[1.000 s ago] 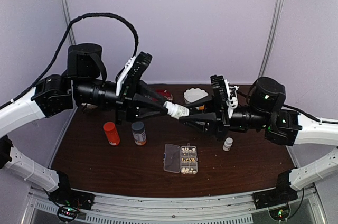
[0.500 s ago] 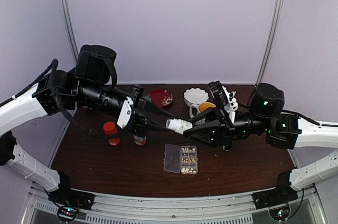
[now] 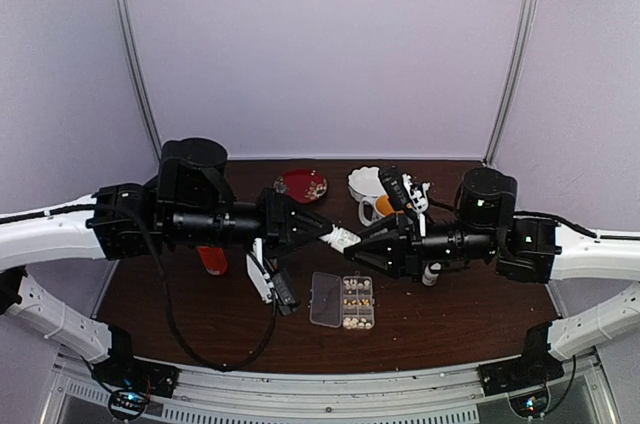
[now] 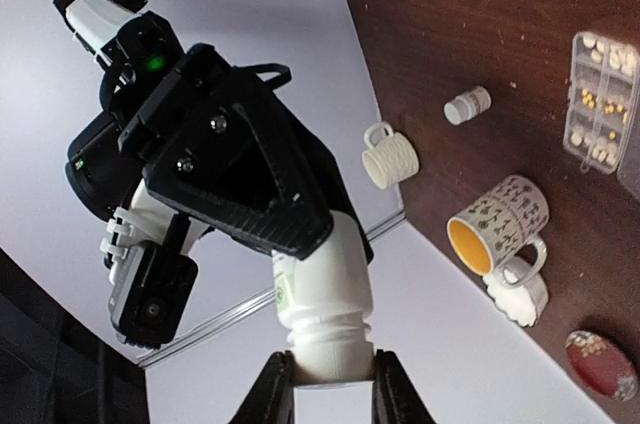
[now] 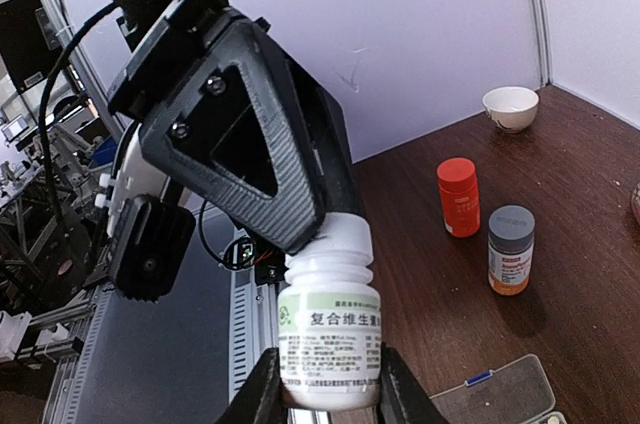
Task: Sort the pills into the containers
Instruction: Screw the lid of the pill bottle onto the pill bottle.
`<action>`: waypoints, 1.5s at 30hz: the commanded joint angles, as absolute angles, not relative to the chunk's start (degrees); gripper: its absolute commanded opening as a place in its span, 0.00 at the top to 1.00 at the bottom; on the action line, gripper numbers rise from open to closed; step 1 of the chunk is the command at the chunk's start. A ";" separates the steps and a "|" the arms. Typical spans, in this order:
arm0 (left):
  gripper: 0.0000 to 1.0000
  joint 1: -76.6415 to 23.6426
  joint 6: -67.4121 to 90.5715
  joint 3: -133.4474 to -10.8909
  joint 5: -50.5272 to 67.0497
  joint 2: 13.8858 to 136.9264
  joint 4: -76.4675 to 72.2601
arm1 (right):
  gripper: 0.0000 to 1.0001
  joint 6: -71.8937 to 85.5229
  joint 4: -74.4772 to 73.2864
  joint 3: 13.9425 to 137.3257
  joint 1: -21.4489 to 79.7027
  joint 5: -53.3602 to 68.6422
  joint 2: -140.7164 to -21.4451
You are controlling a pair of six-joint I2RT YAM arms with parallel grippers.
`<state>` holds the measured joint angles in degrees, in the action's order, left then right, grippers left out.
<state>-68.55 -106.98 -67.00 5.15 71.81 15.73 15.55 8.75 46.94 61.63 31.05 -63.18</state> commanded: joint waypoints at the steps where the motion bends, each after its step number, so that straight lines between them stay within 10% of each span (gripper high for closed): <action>1: 1.00 -68.00 -124.48 -61.64 -9.49 75.56 -4.48 | 1.00 17.12 20.44 47.47 64.80 39.33 -62.81; 5: 0.97 -68.20 -124.47 -60.56 -10.07 74.81 -7.22 | 1.00 19.34 24.75 45.25 64.60 36.05 -61.93; 10: 0.32 -68.20 -114.58 -58.71 -6.27 73.58 -11.75 | 1.00 16.66 20.53 45.75 64.57 33.17 -60.76; 13: 0.21 -68.20 -107.74 -57.28 -6.00 72.18 -14.59 | 1.00 13.47 13.87 46.89 64.65 31.68 -59.75; 34: 0.02 -68.54 -35.08 -46.14 -2.01 60.21 -25.03 | 1.00 -7.32 -0.45 43.09 64.51 14.05 -46.93; 45: 0.02 -68.42 10.83 -66.86 -8.56 61.39 12.79 | 1.00 -10.31 13.31 39.11 64.51 11.16 -47.54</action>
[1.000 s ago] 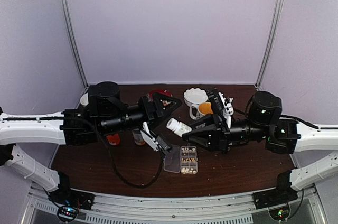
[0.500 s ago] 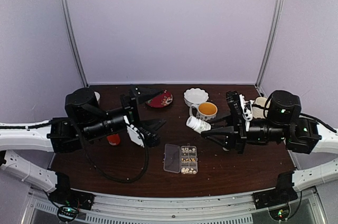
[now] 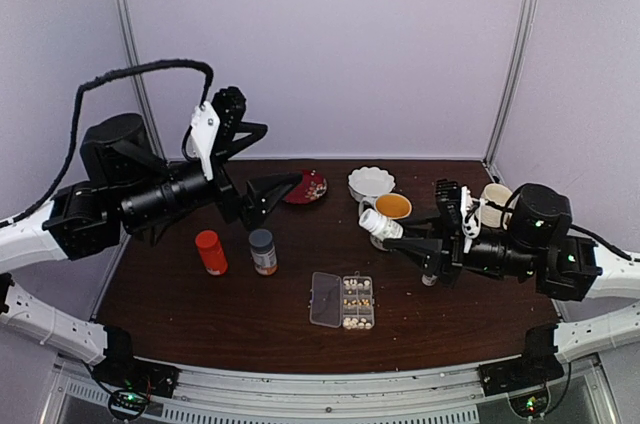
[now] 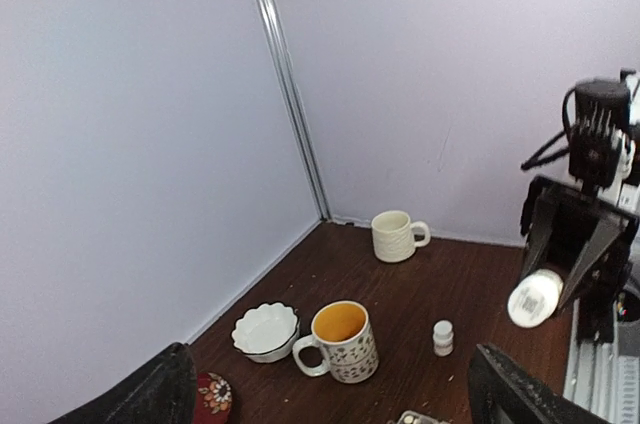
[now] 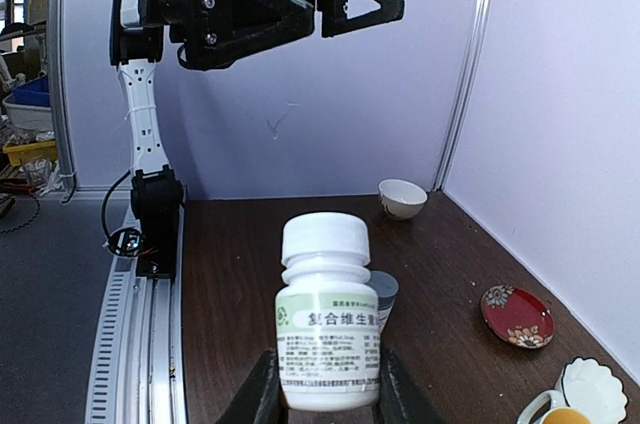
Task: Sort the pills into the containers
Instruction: Screw the lid of the pill bottle onto the pill bottle.
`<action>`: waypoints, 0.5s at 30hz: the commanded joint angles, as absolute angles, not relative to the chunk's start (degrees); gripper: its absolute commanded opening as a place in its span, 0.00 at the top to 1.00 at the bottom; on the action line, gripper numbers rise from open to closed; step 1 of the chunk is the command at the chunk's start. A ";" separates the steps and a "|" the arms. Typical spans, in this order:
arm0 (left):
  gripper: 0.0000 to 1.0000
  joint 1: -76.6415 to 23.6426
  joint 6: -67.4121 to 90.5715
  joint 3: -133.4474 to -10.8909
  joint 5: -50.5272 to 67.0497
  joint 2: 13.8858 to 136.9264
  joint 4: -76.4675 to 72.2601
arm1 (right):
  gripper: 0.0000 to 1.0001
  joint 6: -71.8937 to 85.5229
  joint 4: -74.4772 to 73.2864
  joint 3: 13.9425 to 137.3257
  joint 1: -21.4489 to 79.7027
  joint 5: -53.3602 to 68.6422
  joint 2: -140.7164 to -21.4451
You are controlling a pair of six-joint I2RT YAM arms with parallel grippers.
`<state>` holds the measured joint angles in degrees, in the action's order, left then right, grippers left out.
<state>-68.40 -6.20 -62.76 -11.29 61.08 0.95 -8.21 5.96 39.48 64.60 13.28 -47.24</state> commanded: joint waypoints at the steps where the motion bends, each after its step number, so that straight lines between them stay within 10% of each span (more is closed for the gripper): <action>1: 0.02 -68.32 12.72 -66.93 -5.75 61.15 12.27 | 1.00 -10.63 13.80 39.23 64.56 11.38 -48.01; 15: 0.12 -66.25 27.09 -81.82 14.08 67.88 25.19 | 1.00 -16.93 15.83 42.24 65.93 13.43 -51.48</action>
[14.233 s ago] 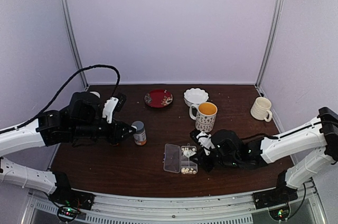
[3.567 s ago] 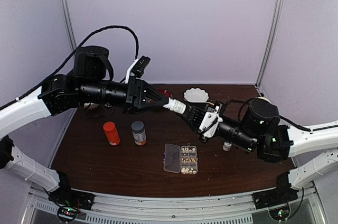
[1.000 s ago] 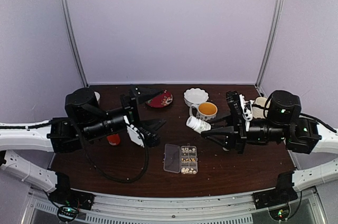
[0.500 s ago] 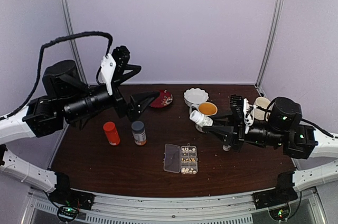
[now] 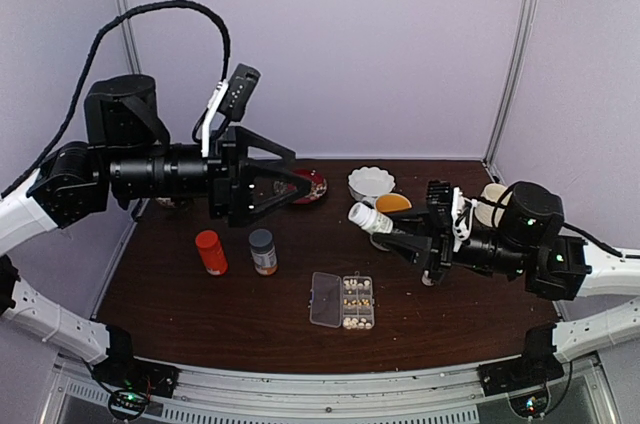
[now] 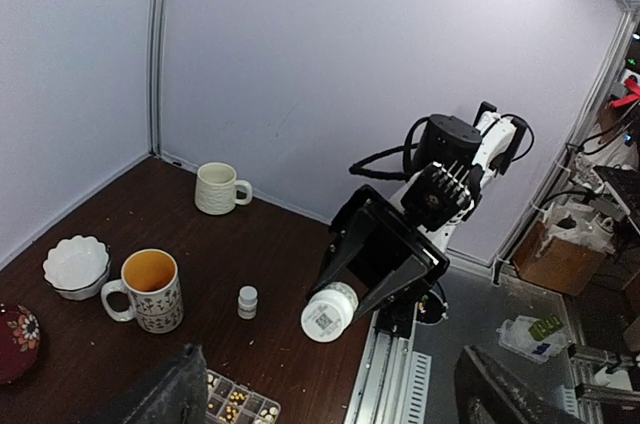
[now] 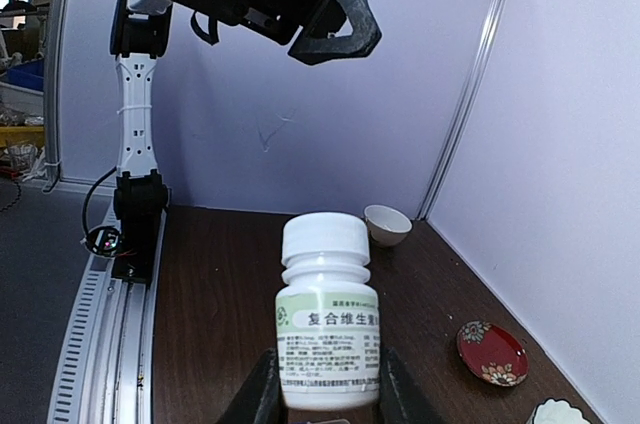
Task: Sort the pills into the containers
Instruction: Screw the lid of the pill bottle onto the pill bottle.
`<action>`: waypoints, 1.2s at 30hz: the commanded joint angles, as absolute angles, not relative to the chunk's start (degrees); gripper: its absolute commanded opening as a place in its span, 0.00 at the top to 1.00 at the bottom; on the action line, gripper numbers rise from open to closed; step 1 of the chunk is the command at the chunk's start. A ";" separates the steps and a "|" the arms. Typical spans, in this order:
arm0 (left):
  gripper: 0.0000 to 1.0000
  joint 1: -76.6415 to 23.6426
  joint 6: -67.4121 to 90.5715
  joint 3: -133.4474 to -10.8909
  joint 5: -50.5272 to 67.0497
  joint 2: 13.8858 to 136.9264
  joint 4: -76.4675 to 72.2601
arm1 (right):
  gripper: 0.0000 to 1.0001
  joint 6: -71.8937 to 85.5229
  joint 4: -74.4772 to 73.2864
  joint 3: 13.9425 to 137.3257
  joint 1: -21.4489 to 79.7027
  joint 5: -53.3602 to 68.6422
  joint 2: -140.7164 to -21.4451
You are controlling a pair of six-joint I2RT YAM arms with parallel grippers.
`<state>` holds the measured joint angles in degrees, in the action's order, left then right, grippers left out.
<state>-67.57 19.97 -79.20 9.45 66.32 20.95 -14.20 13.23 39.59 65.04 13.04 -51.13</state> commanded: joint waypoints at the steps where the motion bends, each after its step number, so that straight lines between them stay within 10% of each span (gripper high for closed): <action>1: 0.13 -65.73 28.65 -82.17 15.13 68.47 25.84 | 1.00 -17.45 15.62 42.61 66.18 12.95 -51.81; 36: 0.48 -61.25 40.87 -77.08 27.96 71.57 22.08 | 1.00 -25.59 9.76 52.37 70.41 5.94 -62.20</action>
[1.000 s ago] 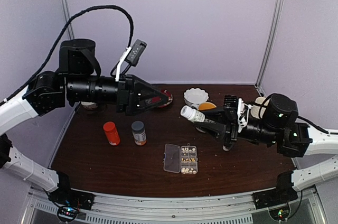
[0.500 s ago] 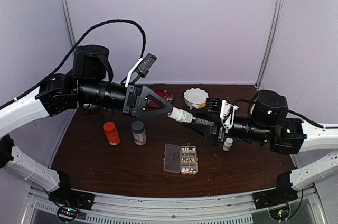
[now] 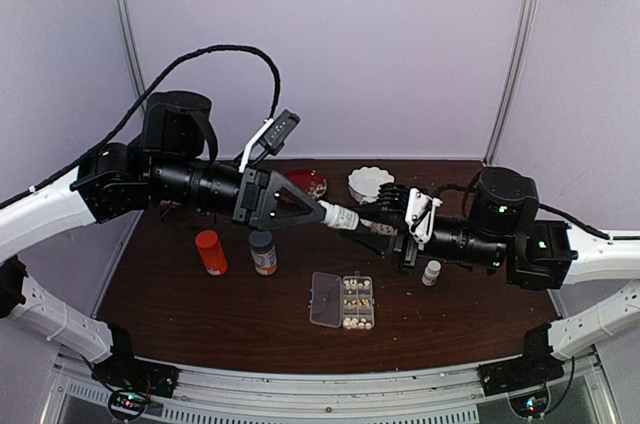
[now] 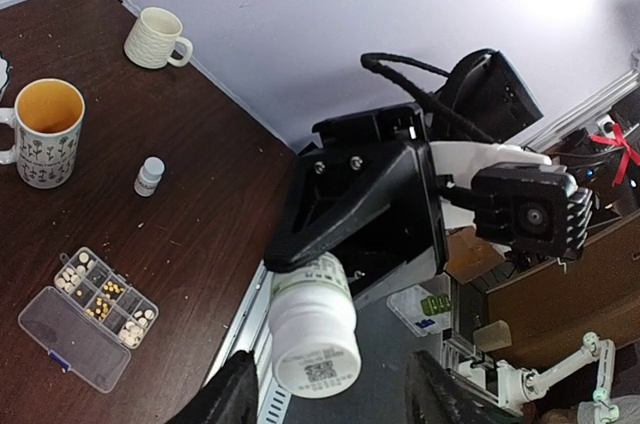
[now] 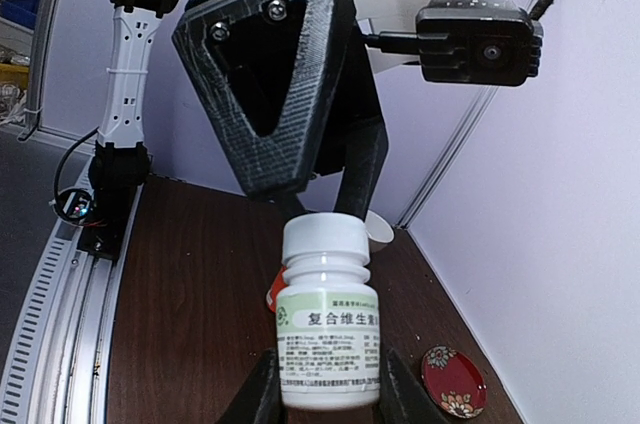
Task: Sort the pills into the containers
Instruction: Screw the lid of the pill bottle onto the pill bottle.
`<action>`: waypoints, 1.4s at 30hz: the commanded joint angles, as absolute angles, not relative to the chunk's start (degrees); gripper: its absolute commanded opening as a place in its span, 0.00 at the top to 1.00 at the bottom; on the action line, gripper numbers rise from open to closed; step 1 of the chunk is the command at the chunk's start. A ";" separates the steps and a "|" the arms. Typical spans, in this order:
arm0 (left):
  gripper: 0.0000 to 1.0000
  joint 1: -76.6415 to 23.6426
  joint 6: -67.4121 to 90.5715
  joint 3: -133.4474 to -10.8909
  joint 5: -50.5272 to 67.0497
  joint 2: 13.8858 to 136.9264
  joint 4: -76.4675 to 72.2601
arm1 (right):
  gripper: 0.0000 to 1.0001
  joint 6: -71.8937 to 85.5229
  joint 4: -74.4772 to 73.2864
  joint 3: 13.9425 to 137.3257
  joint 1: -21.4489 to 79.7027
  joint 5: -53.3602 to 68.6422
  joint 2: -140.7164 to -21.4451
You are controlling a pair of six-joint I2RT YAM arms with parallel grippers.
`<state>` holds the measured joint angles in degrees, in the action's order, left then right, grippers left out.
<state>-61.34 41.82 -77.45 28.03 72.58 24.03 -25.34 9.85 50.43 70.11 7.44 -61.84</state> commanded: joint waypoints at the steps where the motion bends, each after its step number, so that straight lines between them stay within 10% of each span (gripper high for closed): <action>1: 0.50 -61.21 40.76 -77.08 27.95 71.57 22.11 | 1.00 -25.58 9.68 52.38 70.45 5.96 -62.27; 9: 0.54 -61.21 40.52 -77.16 27.28 71.94 22.83 | 1.00 -25.91 8.41 53.36 70.59 5.64 -63.05; 24: 0.94 -61.21 39.42 -77.60 29.08 73.07 24.21 | 1.00 -25.66 9.23 53.55 71.10 4.76 -63.13; 36: 1.00 -61.32 47.91 -78.22 32.80 74.86 21.33 | 1.00 -41.04 15.54 52.20 75.51 -8.83 -64.23; 42: 1.00 -61.64 41.04 -75.98 28.88 72.79 20.80 | 1.00 -29.30 10.99 56.28 73.92 4.50 -63.20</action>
<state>-60.36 45.12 -77.65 28.99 73.19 23.81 -35.75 9.63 52.14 75.07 -4.01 -63.20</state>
